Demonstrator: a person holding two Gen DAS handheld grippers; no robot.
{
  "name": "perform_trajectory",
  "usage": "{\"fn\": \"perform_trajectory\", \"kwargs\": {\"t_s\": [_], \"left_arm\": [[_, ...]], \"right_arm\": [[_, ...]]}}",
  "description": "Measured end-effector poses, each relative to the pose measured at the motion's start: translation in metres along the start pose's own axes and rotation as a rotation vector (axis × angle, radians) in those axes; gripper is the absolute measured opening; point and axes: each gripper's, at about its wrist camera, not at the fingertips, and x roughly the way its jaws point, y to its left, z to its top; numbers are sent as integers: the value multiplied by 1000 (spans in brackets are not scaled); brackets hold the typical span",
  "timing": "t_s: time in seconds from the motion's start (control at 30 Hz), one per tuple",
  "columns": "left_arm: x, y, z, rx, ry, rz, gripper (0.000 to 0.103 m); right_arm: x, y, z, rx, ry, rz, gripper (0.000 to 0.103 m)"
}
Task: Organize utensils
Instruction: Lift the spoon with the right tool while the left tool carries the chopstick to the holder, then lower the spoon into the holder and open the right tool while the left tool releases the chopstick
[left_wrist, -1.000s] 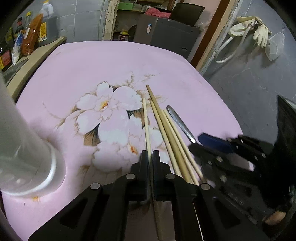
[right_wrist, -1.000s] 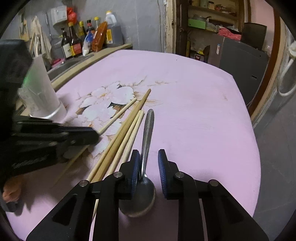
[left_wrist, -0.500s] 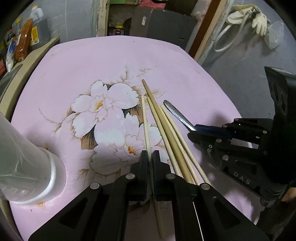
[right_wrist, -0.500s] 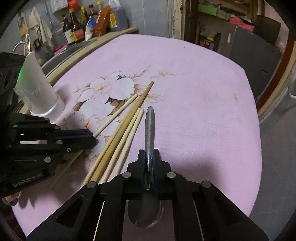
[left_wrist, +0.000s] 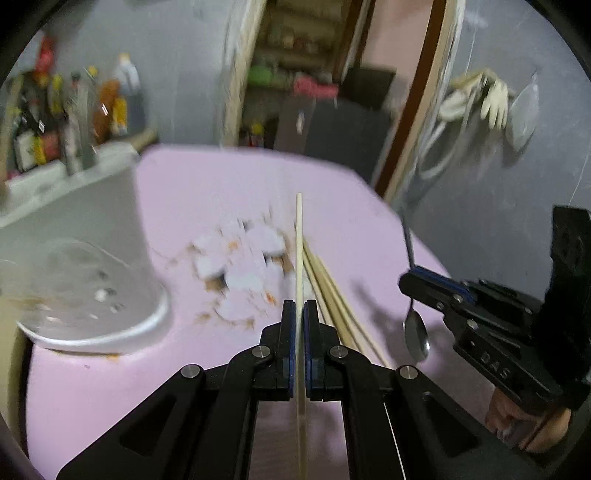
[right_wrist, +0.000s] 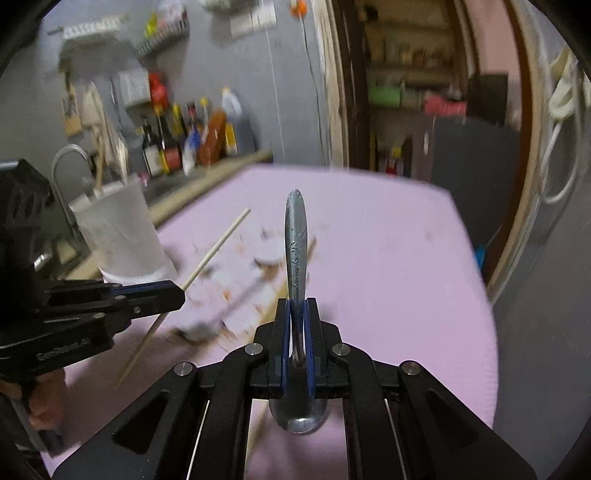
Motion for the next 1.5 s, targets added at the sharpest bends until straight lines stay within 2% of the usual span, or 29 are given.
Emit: {"fn": "perform_trajectory", "kwargs": {"t_s": [0.1, 0.23, 0.5, 0.77, 0.97, 1.13, 1.2, 1.3, 1.5], "left_arm": [[-16, 0, 0, 0, -100, -8, 2], [-39, 1, 5, 14, -242, -1, 2], [-77, 19, 26, -3, -393, 6, 2], [-112, 67, 57, -55, -539, 53, 2], [-129, 113, 79, -100, -598, 105, 2], [-132, 152, 83, -144, -633, 185, 2], [-132, 168, 82, -187, -645, 190, 2], [-129, 189, 78, -246, -656, 205, 2], [-123, 213, 67, -306, -675, 233, 2]], "right_arm": [[-14, 14, 3, -2, -105, -7, 5], [-28, 27, 13, 6, -201, 0, 5], [-42, 44, 54, 43, -343, 101, 5], [-40, 70, 87, 50, -447, 181, 5], [-18, 99, 110, 59, -494, 257, 5], [6, 116, 125, 78, -508, 331, 5], [17, 123, 128, 81, -511, 364, 5], [32, 128, 126, 88, -522, 422, 5], [52, 138, 112, 79, -520, 421, 5]]}}
